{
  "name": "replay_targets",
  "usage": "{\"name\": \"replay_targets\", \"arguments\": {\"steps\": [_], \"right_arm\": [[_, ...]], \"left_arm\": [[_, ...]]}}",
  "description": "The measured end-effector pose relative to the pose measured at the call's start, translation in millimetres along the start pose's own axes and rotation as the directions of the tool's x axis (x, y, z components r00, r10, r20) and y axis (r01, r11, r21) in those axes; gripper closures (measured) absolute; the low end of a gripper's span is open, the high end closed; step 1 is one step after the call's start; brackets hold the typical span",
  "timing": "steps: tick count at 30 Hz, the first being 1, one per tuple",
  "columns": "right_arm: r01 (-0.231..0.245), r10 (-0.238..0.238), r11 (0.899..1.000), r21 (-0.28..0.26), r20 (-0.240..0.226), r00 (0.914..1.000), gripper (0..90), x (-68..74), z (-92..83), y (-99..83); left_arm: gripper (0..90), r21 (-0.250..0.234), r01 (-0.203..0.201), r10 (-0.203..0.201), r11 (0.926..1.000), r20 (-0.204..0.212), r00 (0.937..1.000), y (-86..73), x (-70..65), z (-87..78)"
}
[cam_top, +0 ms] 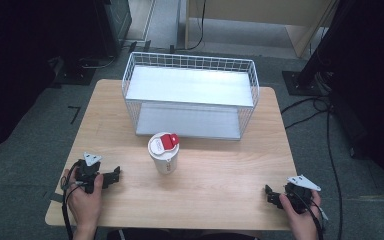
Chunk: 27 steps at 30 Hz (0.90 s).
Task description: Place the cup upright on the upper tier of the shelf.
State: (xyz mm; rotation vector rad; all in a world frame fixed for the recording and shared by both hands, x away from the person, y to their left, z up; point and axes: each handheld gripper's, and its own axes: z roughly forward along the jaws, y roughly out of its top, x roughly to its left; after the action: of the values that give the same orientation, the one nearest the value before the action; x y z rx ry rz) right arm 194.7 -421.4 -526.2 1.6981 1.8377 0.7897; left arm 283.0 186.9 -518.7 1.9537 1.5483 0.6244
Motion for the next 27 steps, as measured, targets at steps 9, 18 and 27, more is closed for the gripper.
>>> {"name": "replay_targets", "arguments": {"steps": [9,18,27], "right_arm": [[-0.007,0.005,0.999,-0.048,-0.038,0.9993,0.0,18.5,-11.5,12.6],[0.014,-0.022,0.997,-0.082,-0.100,0.9947,0.0,50.7,-16.3,38.5],[0.051,-0.064,0.994,-0.093,-0.147,0.9870,0.0,88.4,-14.1,55.9]], "left_arm": [[0.0,-0.004,0.019,-0.019,0.9998,-0.012,0.9997,0.7,1.2,1.1],[0.0,-0.005,0.019,-0.019,0.9998,-0.013,0.9997,0.7,1.3,1.1],[0.0,-0.005,0.020,-0.020,0.9998,-0.012,0.9997,0.7,1.2,1.1]]}}
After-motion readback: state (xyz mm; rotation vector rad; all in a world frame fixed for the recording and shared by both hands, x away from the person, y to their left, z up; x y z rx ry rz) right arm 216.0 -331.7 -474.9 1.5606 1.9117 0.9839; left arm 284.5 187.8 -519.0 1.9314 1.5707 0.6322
